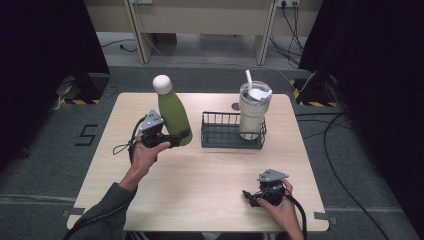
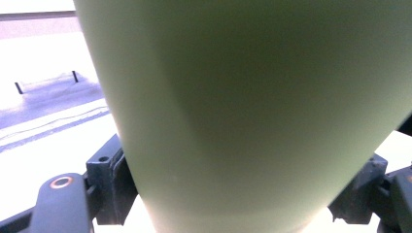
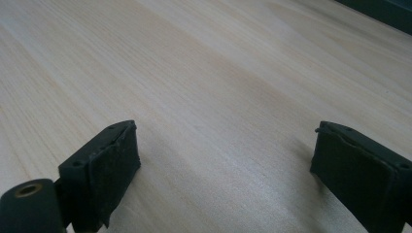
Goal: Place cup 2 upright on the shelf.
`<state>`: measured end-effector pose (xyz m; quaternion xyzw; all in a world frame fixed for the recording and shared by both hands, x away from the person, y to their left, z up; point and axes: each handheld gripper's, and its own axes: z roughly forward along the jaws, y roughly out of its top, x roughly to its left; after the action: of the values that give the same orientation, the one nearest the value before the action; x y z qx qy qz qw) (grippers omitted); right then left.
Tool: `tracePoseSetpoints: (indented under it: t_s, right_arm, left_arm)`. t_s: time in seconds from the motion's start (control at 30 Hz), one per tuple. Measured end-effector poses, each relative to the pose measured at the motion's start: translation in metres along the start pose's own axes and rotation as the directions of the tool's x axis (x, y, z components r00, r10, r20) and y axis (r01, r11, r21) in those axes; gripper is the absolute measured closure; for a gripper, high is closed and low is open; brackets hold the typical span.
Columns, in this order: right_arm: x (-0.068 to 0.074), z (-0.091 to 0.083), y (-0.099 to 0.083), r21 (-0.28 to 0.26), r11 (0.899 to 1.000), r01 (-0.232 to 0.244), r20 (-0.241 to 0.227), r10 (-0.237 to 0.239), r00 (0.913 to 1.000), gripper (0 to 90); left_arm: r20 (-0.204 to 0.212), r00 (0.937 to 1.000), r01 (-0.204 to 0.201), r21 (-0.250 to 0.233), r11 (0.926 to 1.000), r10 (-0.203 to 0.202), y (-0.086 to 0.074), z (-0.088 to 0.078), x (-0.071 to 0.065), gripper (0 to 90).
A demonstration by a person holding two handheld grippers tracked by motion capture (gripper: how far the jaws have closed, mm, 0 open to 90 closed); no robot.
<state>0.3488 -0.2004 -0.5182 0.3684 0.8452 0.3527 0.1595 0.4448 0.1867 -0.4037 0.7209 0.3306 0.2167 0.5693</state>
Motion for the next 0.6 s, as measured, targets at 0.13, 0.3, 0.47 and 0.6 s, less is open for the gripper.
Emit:
tracePoseSetpoints:
  t_s: [0.13, 0.3, 0.47, 0.6]
  right_arm:
    - [0.0, 0.0, 0.0, -0.001, 1.0, -0.001, -0.001, 0.001, 1.0, 10.1]
    - [0.0, 0.0, 0.0, -0.002, 1.0, 0.002, 0.0, -0.002, 1.0, 10.0]
    - [0.0, 0.0, 0.0, -0.001, 1.0, 0.001, -0.001, -0.001, 1.0, 9.9]
    - [0.0, 0.0, 0.0, 0.001, 1.0, -0.001, -0.001, 0.001, 1.0, 9.8]
  left_arm:
    - [0.01, 0.9999, -0.006, 0.0, 1.0, 0.006, 0.006, 0.01, -0.003, 20.4]
    - [0.019, 0.9998, -0.01, -0.001, 1.0, 0.01, 0.014, 0.02, -0.006, 20.4]
    - [0.029, 0.9996, -0.002, -0.011, 0.9999, 0.002, 0.02, 0.027, -0.005, 20.4]
    - [0.03, 0.9995, 0.0, -0.017, 0.9999, 0.001, 0.027, 0.033, -0.004, 20.4]
